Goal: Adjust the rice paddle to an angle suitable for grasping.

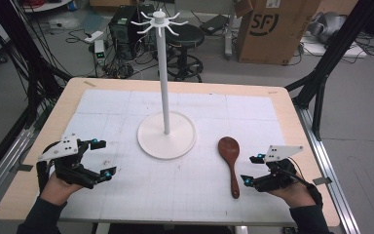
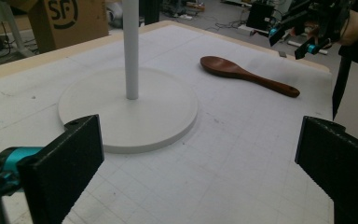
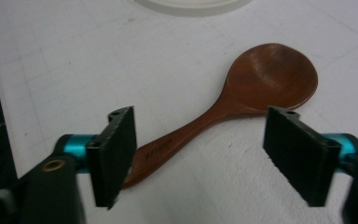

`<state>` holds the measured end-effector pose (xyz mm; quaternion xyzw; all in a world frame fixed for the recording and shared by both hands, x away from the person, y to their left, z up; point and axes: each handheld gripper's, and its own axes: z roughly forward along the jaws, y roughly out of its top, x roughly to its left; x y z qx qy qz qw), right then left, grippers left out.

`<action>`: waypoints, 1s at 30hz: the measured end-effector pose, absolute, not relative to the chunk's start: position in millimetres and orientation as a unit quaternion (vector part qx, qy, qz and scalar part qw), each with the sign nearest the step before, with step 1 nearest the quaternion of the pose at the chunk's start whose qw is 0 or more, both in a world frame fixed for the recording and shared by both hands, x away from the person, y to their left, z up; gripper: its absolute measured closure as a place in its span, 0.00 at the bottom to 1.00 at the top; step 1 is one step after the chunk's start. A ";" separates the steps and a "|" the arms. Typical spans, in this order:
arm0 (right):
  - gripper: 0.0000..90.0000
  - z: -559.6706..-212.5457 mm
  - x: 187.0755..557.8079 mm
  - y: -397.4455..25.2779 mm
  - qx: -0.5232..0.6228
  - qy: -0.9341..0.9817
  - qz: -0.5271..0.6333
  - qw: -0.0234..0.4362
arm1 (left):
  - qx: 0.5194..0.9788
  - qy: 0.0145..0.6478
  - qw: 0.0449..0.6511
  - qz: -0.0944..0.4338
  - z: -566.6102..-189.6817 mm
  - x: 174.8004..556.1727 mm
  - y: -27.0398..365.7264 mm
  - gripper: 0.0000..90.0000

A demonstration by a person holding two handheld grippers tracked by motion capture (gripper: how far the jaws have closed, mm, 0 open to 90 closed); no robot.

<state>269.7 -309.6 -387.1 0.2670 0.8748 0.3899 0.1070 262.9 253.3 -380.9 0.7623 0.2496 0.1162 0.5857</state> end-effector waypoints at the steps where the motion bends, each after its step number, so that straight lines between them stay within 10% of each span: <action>1: 0.31 -386.8 270.3 -309.4 0.265 0.878 0.385 0.106 | 0.762 0.249 0.586 0.117 -380.8 262.8 253.4 0.02; 30: 0.99 -385.7 277.7 -280.9 0.171 0.966 0.181 0.067 | 0.763 0.248 0.585 0.118 -380.6 263.1 254.1 0.02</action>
